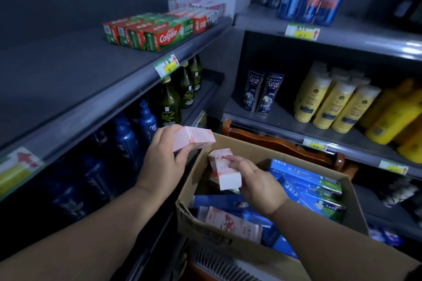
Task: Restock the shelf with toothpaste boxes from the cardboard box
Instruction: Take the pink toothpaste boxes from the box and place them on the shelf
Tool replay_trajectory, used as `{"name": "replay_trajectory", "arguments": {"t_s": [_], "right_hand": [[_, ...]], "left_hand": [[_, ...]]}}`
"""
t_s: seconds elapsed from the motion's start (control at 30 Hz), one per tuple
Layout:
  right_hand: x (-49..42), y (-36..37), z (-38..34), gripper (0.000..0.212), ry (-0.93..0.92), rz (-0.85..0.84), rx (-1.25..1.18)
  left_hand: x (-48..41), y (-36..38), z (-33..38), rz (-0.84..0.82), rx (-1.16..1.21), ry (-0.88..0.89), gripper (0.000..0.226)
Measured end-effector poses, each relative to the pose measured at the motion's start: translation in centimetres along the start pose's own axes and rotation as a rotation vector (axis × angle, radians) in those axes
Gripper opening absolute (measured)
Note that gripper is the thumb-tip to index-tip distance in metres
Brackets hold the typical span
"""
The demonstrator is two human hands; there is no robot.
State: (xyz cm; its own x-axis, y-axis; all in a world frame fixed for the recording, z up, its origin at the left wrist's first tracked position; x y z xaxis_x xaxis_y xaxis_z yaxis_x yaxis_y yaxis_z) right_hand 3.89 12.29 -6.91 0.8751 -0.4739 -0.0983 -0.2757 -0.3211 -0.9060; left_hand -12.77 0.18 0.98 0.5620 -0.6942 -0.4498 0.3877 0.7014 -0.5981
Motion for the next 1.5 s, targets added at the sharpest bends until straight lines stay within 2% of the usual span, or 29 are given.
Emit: {"name": "replay_trajectory", "arguments": {"t_s": [0.1,0.2,0.43,0.63,1.03,1.13,1.4,1.5], "right_hand": [[1.2,-3.2,-0.6,0.052,0.015,0.140,-0.152],[2.7,-5.9,-1.9,0.052,-0.026,0.206,-0.232],[7.2,-11.9,-4.9,0.025,-0.018,0.299,-0.634],[9.7,-14.7,-11.8,0.026,-0.166,0.123,-0.923],[14.9,-13.4,-34.3,0.017,-0.442,-0.218,-1.053],[16.5,-12.2,-40.9,0.012,-0.526,-0.292,-1.057],[18.9,-6.7,-58.2,0.018,-0.636,-0.402,-1.038],[19.3,-4.8,-64.3,0.019,-0.673,-0.414,-1.037]], "left_hand": [[0.7,-2.0,1.5,0.070,0.004,-0.026,0.040],[2.3,-4.0,3.4,0.089,0.015,-0.067,0.039],[8.1,-10.1,9.8,0.173,-0.006,-0.230,0.029],[15.4,-16.9,14.2,0.282,0.014,-0.306,0.027],[30.7,-36.5,20.4,0.581,-0.080,-0.355,0.023],[34.5,-41.5,20.4,0.649,-0.105,-0.362,0.023],[44.8,-55.5,18.0,0.769,-0.319,-0.445,0.020],[48.4,-61.0,16.5,0.829,-0.367,-0.481,0.028]]}}
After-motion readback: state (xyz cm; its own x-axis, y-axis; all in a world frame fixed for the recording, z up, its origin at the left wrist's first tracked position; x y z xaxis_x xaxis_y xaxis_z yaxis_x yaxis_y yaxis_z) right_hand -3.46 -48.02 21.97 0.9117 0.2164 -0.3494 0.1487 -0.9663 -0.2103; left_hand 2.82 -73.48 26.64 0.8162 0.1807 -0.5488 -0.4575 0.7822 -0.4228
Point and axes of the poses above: each hand's wrist, its own x-axis away from the middle knuckle, its own y-axis out of the palm, z = x × y, the point moved 9 cm from there along -x, towards the middle knuckle, and after that the axes turned 4 degrees about -z, right-handed, at the moved point
